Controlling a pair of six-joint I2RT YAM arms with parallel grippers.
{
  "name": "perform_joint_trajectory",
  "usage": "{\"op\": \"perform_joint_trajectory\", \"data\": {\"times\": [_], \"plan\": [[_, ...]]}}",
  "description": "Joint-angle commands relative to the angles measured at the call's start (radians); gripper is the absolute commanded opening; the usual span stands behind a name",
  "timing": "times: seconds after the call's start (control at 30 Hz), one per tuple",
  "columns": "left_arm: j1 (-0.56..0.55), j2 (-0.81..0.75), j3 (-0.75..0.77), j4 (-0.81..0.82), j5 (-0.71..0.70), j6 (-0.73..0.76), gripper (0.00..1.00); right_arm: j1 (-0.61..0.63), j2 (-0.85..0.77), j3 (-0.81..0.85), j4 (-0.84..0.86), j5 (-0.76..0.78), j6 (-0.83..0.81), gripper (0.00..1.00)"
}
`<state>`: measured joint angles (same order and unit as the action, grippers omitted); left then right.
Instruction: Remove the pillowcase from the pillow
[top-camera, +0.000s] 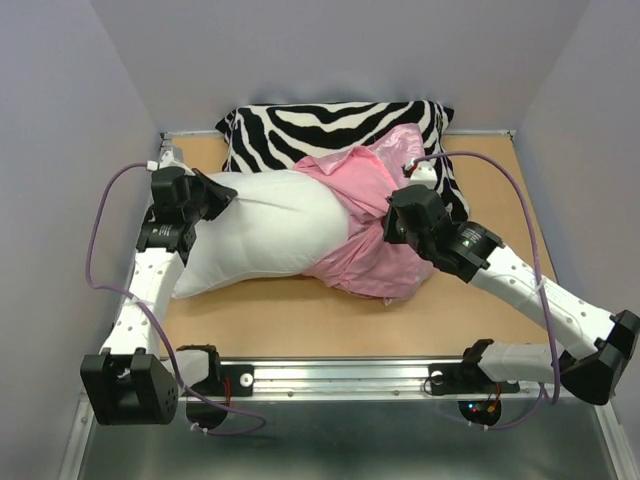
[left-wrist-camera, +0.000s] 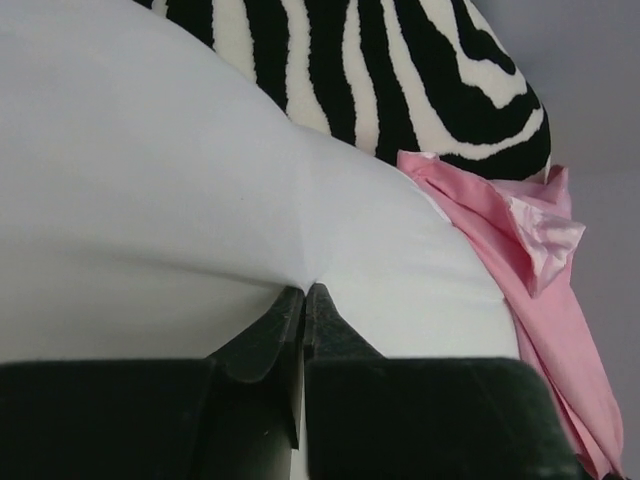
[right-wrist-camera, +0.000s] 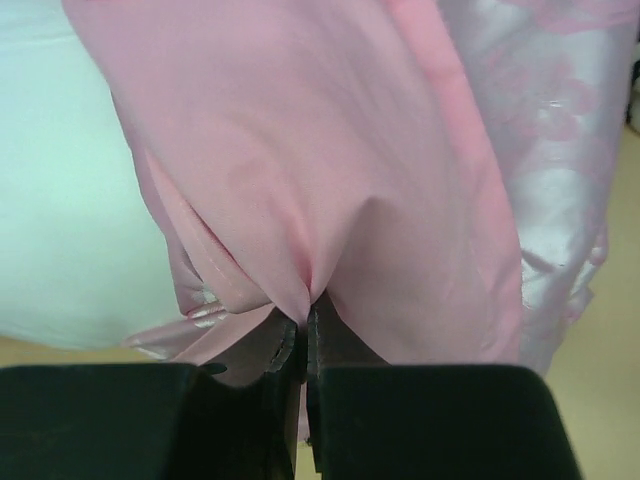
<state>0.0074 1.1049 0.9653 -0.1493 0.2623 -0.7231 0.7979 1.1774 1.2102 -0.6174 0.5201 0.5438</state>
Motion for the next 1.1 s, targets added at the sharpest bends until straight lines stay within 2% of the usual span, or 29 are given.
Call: {"op": "perform_joint_trajectory", "data": {"times": [0.0, 0.03, 0.1, 0.13, 0.17, 0.33, 0.47, 0.67, 0.8, 0.9, 1.0, 1.03, 1.07], "plan": [[-0.072, -0.031, 0.092, 0.105, -0.119, 0.134, 0.22, -0.023, 0.037, -0.026, 0.148, -0.124, -0.036, 0.03], [-0.142, -0.040, 0.099, 0.093, -0.168, 0.145, 0.38, -0.011, 0.054, -0.017, 0.154, -0.132, -0.028, 0.03], [-0.216, -0.069, 0.099, 0.051, -0.227, 0.146, 0.55, -0.006, 0.100, 0.012, 0.174, -0.146, -0.007, 0.03], [-0.283, -0.098, 0.083, 0.044, -0.289, 0.125, 0.76, -0.006, 0.113, 0.018, 0.186, -0.150, -0.002, 0.03], [-0.320, -0.112, 0.073, 0.021, -0.319, 0.108, 0.81, -0.008, 0.140, 0.029, 0.197, -0.155, 0.001, 0.03], [-0.516, -0.226, -0.002, -0.085, -0.597, -0.060, 0.82, -0.005, 0.205, 0.055, 0.235, -0.173, 0.030, 0.05], [-0.763, -0.261, -0.049, -0.252, -0.803, -0.289, 0.85, -0.006, 0.220, 0.072, 0.248, -0.170, 0.027, 0.06], [-0.944, -0.192, -0.155, -0.254, -0.865, -0.466, 0.90, -0.006, 0.212, 0.101, 0.249, -0.158, 0.010, 0.11], [-0.969, -0.162, -0.215, -0.142, -0.864, -0.474, 0.99, -0.005, 0.209, 0.094, 0.249, -0.172, 0.005, 0.22], [-0.963, -0.134, -0.241, -0.021, -0.870, -0.418, 0.99, -0.005, 0.203, 0.086, 0.249, -0.192, -0.002, 0.32], [-0.934, -0.067, -0.232, 0.022, -0.851, -0.397, 0.99, -0.006, 0.192, 0.089, 0.249, -0.212, -0.016, 0.42], [-0.911, -0.036, -0.224, 0.036, -0.841, -0.374, 0.97, -0.006, 0.186, 0.089, 0.248, -0.216, -0.021, 0.48], [-0.911, -0.030, -0.221, 0.053, -0.835, -0.359, 0.93, -0.006, 0.177, 0.088, 0.248, -0.216, -0.024, 0.48]]}}
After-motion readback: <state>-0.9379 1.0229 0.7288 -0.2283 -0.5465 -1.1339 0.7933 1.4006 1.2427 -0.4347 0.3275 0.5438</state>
